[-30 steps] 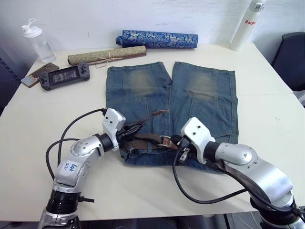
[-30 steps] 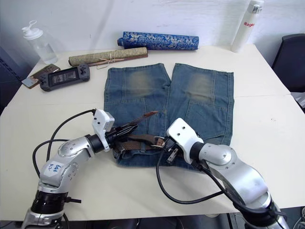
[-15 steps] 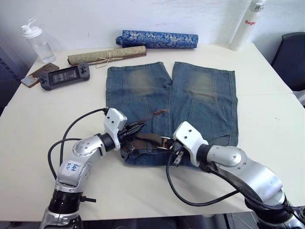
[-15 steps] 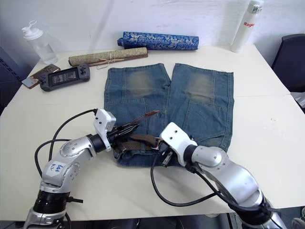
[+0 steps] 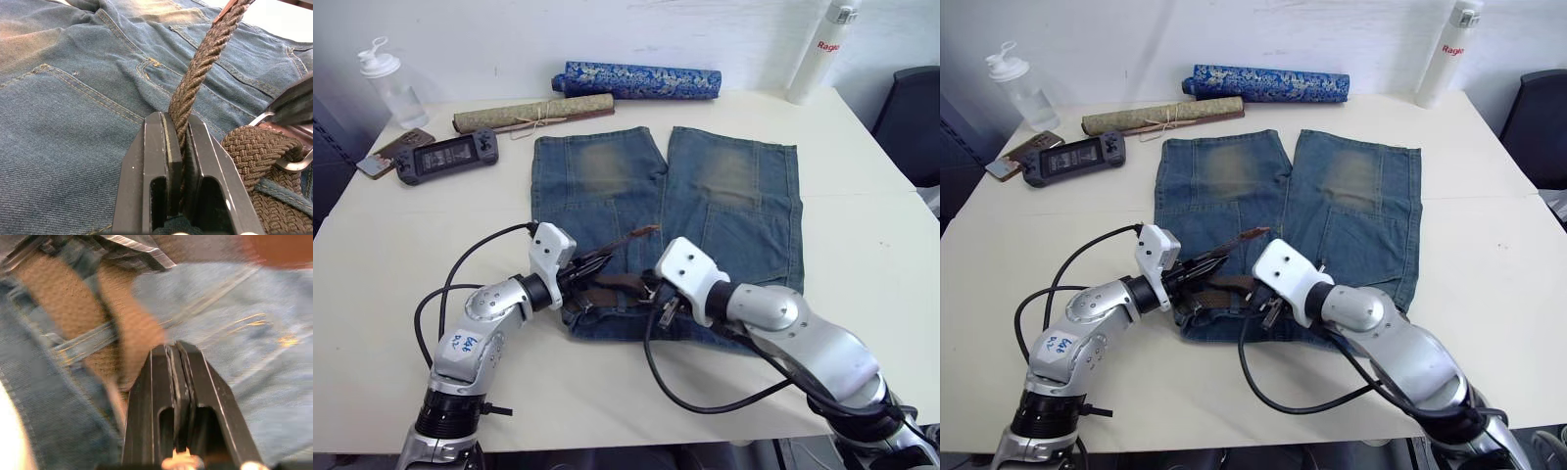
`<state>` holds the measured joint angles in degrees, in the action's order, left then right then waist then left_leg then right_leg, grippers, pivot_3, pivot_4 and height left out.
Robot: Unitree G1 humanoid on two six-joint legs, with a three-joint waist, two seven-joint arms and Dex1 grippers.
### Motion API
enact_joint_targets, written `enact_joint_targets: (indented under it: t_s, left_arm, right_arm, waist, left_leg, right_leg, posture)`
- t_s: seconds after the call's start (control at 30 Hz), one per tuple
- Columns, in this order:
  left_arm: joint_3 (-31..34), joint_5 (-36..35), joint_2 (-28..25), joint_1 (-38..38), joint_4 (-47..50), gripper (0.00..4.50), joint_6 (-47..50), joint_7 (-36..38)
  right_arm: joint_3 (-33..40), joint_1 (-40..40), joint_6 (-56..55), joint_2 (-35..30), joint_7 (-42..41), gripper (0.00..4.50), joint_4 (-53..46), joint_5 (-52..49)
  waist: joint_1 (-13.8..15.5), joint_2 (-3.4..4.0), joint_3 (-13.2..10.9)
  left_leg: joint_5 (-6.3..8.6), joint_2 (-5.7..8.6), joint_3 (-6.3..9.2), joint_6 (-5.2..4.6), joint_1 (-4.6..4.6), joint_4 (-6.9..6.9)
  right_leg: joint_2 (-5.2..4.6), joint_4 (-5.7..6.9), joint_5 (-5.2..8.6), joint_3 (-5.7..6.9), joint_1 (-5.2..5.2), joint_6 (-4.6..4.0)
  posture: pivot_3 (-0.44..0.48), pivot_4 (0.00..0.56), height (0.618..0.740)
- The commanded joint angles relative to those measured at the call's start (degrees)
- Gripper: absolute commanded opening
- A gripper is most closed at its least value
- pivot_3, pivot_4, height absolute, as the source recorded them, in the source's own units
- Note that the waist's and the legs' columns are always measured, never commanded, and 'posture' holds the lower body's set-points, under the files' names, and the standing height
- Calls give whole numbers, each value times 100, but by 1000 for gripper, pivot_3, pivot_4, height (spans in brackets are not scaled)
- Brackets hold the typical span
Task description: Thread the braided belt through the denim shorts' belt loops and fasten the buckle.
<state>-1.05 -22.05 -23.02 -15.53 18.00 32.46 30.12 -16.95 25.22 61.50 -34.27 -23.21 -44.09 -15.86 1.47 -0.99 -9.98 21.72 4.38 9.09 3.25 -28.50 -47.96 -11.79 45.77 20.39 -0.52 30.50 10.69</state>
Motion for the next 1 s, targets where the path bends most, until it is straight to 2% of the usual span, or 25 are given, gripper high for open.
enact_joint_targets:
  t_s: [0.03,0.57,1.0]
  left_arm:
    - [-20,3,-12,-53,153,0,-56,39]
    - [-56,15,-13,-99,132,0,-39,52]
    - [-98,43,8,-110,93,0,-29,28]
  right_arm:
    - [166,-202,-18,-211,-56,45,-269,42]
    - [-208,-309,73,-282,-22,45,-286,107]
    - [-1138,220,-109,-214,-215,45,28,426]
  waist:
    - [1,0,0]
    - [-4,0,-1]
    - [-12,1,0]
  left_leg:
    - [0,0,0,0,0,0]
    - [1,-1,-2,-2,-1,1]
    - [1,-1,0,-1,1,1]
  right_leg:
    - [0,0,0,0,0,0]
    - [-1,-3,0,0,0,0]
    - [0,-2,0,1,0,-1]
  posture:
    - [0,150,637]
    - [0,150,637]
    - [0,150,637]
